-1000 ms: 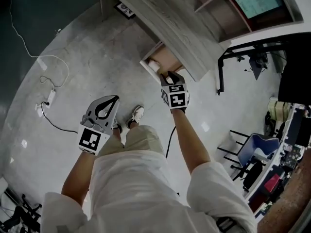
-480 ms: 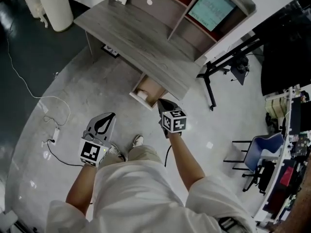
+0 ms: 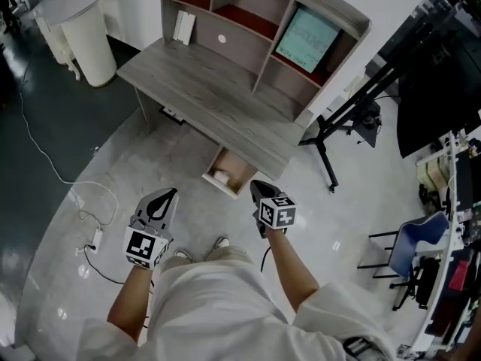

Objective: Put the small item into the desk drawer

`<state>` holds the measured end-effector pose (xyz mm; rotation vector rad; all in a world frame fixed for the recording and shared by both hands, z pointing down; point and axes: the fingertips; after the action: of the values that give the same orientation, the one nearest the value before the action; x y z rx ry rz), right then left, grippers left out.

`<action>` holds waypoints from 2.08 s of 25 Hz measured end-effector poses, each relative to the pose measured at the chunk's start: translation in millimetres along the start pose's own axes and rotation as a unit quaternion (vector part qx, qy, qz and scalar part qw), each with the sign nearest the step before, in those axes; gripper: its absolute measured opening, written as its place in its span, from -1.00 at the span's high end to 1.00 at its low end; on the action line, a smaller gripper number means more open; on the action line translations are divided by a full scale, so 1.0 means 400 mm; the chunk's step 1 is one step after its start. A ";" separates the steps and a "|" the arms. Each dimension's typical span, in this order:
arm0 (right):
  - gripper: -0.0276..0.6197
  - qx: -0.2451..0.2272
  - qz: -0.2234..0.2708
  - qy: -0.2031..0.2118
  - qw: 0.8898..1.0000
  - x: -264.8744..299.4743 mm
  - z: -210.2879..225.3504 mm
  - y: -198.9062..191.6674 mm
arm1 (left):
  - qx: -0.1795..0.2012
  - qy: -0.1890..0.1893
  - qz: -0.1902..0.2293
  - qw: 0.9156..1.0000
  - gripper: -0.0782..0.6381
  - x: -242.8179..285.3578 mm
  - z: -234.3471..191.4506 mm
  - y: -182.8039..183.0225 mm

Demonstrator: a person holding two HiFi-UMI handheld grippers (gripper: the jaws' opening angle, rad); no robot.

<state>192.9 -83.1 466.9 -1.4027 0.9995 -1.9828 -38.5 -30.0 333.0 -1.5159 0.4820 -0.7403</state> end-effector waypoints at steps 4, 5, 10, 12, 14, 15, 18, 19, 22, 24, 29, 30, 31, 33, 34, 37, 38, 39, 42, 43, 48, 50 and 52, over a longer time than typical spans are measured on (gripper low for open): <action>0.92 0.008 0.034 0.007 0.999 -0.013 0.019 0.084 | 0.006 0.000 0.006 1.000 0.77 0.027 -0.016 0.036; 0.92 0.008 0.043 0.009 0.999 -0.016 0.022 0.107 | 0.007 -0.001 0.008 1.000 0.77 0.034 -0.019 0.043; 0.92 -0.001 0.087 0.015 0.996 -0.036 0.041 0.230 | 0.014 0.000 0.021 1.000 0.77 0.067 -0.030 0.089; 0.92 -0.004 0.104 0.019 0.994 -0.046 0.044 0.277 | 0.018 0.005 0.027 0.999 0.77 0.076 -0.041 0.106; 0.92 -0.009 0.119 0.027 0.992 -0.055 0.043 0.322 | 0.021 0.010 0.032 0.999 0.77 0.084 -0.054 0.120; 0.92 -0.013 0.127 0.030 0.991 -0.062 0.042 0.346 | 0.022 0.013 0.034 0.999 0.77 0.086 -0.060 0.127; 0.92 -0.031 0.152 0.036 0.987 -0.086 0.041 0.427 | 0.024 0.025 0.041 0.999 0.77 0.085 -0.084 0.149; 0.92 -0.036 0.161 0.038 0.986 -0.096 0.039 0.455 | 0.023 0.031 0.045 0.998 0.77 0.081 -0.097 0.157; 0.92 -0.056 0.191 0.045 0.979 -0.129 0.024 0.537 | 0.016 0.056 0.060 0.997 0.77 0.058 -0.149 0.183; 0.92 -0.073 0.207 0.049 0.974 -0.152 0.011 0.579 | 0.014 0.071 0.066 0.995 0.77 0.037 -0.182 0.202; 0.92 -0.098 0.233 0.054 0.966 -0.208 0.005 0.645 | 0.013 0.099 0.078 0.992 0.77 -0.011 -0.237 0.240; 0.92 -0.099 0.239 0.052 0.964 -0.220 0.007 0.658 | 0.013 0.105 0.081 0.991 0.77 -0.018 -0.247 0.247; 0.92 -0.101 0.246 0.049 0.963 -0.231 0.009 0.670 | 0.013 0.111 0.086 0.990 0.77 -0.026 -0.256 0.254; 0.92 -0.108 0.258 0.039 0.959 -0.253 0.014 0.690 | 0.011 0.123 0.097 0.988 0.77 -0.037 -0.268 0.272; 0.92 -0.113 0.264 0.033 0.957 -0.264 0.015 0.699 | 0.010 0.127 0.102 0.987 0.77 -0.043 -0.272 0.281; 0.92 -0.125 0.280 0.021 0.952 -0.291 0.011 0.718 | 0.009 0.134 0.112 0.984 0.77 -0.059 -0.278 0.299; 0.92 -0.128 0.284 0.019 0.950 -0.299 0.007 0.721 | 0.009 0.136 0.114 0.984 0.77 -0.063 -0.280 0.301; 0.92 -0.132 0.288 0.017 0.948 -0.308 0.001 0.722 | 0.008 0.137 0.115 0.984 0.77 -0.068 -0.283 0.303; 0.92 -0.139 0.299 0.003 0.944 -0.340 -0.012 0.715 | -0.002 0.145 0.118 0.982 0.77 -0.082 -0.296 0.304; 0.92 -0.136 0.302 -0.002 0.944 -0.350 -0.015 0.711 | -0.007 0.147 0.120 0.982 0.77 -0.087 -0.300 0.305; 0.92 -0.141 0.317 -0.018 0.938 -0.385 -0.041 0.699 | -0.008 0.147 0.118 0.982 0.77 -0.113 -0.303 0.303; 0.92 -0.140 0.322 -0.025 0.936 -0.392 -0.048 0.697 | -0.010 0.151 0.116 0.982 0.77 -0.127 -0.308 0.298; 0.92 -0.136 0.325 -0.028 0.936 -0.395 -0.056 0.699 | -0.012 0.155 0.114 0.981 0.77 -0.143 -0.314 0.295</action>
<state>222.7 -125.6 149.1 -1.0525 1.5173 -1.3453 -150.8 -90.6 203.7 -1.3446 0.8861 -0.7938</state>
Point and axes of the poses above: the fingertips, and each gripper's own axes: x forward along the fingers, z to its right, y out of its top, and after that the axes turned 4 degrees about -y, right-handed
